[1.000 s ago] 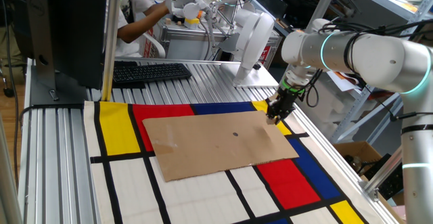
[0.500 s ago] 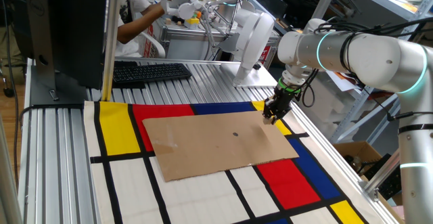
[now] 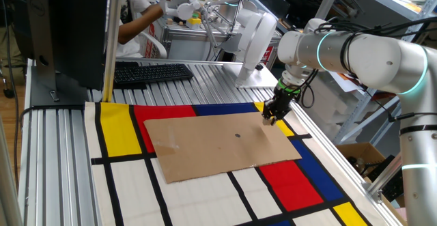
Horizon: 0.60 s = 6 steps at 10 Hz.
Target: Grab the block and place it at the designated location
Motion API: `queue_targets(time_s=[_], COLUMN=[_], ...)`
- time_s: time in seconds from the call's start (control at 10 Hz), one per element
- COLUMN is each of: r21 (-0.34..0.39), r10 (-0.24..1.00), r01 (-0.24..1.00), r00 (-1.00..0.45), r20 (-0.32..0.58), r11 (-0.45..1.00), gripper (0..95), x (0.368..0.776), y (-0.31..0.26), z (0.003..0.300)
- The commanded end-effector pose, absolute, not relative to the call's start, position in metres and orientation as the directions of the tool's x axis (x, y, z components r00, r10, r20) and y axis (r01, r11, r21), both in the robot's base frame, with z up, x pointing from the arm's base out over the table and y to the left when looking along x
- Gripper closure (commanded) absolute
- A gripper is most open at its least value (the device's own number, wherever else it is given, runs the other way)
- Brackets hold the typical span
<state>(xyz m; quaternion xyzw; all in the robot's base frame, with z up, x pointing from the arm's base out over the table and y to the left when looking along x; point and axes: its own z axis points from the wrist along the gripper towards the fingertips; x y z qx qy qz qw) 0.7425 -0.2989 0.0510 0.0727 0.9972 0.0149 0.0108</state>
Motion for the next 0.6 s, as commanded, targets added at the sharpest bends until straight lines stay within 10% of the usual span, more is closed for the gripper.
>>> queue_targets(time_s=[0.1, 0.6], r21=[0.030, 0.027], r10=[0.147, 0.151], r01=[0.147, 0.151], r00=[-0.989, -0.988], r20=[-0.020, -0.018], r11=[0.989, 0.988], gripper=[95.0, 95.0], x=[0.7425, 0.7429], y=[-0.2977, -0.2968], z=[0.0505, 0.0503])
